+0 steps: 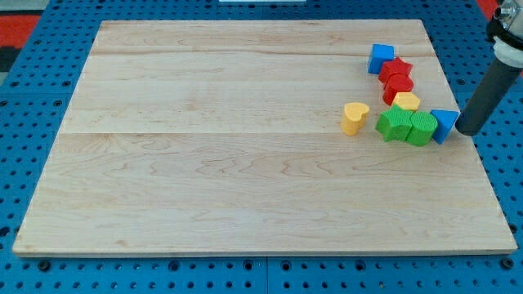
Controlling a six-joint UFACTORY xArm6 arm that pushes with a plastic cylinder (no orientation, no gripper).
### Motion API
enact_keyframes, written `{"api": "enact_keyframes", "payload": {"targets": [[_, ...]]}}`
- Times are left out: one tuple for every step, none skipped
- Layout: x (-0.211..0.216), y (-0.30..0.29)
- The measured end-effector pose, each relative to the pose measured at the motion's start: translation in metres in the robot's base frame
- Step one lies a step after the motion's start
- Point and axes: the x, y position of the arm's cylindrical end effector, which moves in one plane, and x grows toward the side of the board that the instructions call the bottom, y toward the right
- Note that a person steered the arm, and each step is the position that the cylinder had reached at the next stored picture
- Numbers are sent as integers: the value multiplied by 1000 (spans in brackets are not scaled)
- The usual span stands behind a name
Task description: Push the blue cube to the left side of the red circle
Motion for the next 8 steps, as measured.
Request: {"api": "enact_keyframes", "payload": {"targets": [[0, 23], [0, 47], [-2, 57], [-9, 56], [-32, 57], [-53, 57], [-88, 56], [-135, 55]]}}
